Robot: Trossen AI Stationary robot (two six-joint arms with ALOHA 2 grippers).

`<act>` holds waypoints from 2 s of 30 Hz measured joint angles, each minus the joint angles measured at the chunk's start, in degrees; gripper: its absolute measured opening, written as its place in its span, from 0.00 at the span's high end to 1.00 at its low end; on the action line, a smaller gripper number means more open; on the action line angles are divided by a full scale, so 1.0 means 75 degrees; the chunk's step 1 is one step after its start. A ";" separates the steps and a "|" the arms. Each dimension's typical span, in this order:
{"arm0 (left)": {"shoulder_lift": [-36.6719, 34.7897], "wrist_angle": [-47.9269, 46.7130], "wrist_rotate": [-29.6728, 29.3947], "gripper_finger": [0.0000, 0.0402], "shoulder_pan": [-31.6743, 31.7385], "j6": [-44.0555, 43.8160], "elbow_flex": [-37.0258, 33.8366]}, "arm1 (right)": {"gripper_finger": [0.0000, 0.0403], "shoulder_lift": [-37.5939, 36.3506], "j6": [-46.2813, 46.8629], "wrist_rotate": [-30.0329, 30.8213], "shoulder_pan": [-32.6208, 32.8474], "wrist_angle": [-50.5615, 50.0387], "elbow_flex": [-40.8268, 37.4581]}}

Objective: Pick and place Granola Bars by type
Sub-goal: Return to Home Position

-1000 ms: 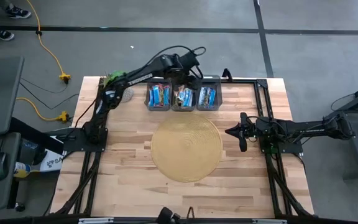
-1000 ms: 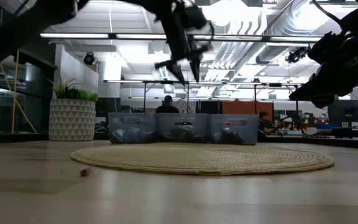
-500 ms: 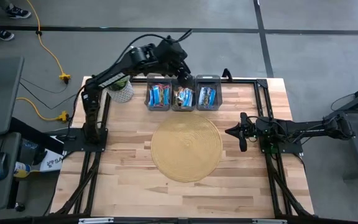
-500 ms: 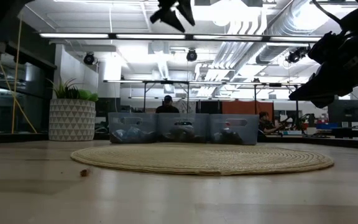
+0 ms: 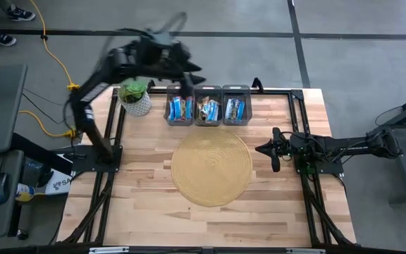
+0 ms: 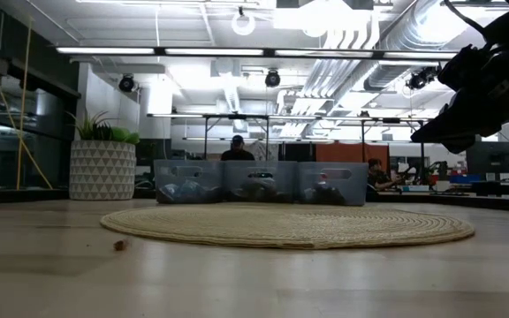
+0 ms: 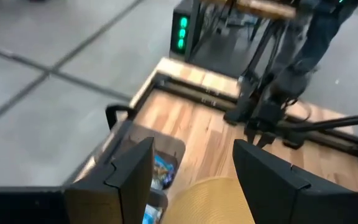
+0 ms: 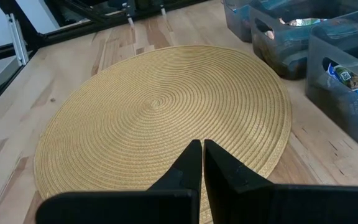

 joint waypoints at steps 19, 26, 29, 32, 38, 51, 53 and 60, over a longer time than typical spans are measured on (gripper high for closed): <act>-0.4237 -0.1056 -0.1109 0.47 -0.0772 0.0199 -0.1445 | 1.00 0.0001 0.0001 -0.0001 0.0001 -0.0001 0.0000; -0.7037 0.2079 -0.1437 0.47 -0.1215 -0.0177 -0.5689 | 1.00 0.0002 -0.0002 -0.0002 0.0002 -0.0001 0.0000; -0.8006 0.2997 -0.1436 0.47 -0.1201 -0.0370 -0.7685 | 1.00 0.0001 -0.0002 -0.0002 -0.0001 -0.0001 0.0000; -0.8752 0.3958 -0.1382 0.47 -0.1201 -0.0870 -0.9556 | 1.00 0.0000 0.0001 -0.0002 -0.0001 -0.0001 0.0000; -0.9860 0.6181 -0.1020 0.47 -0.1201 -0.1468 -1.2634 | 1.00 0.0000 0.0001 -0.0002 0.0001 -0.0001 0.0000; -0.9680 0.6688 -0.0129 0.47 -0.1201 -0.2238 -1.5110 | 1.00 0.0001 0.0001 -0.0002 0.0000 -0.0001 0.0000; -0.9605 0.6722 -0.0005 0.47 -0.1201 -0.1303 -1.5142 | 1.00 0.0003 -0.0001 -0.0002 0.0001 -0.0001 0.0000; -0.9964 0.9528 -0.0571 0.47 -0.1198 -0.1467 -1.6166 | 1.00 0.0000 0.0000 -0.0002 0.0002 -0.0001 0.0000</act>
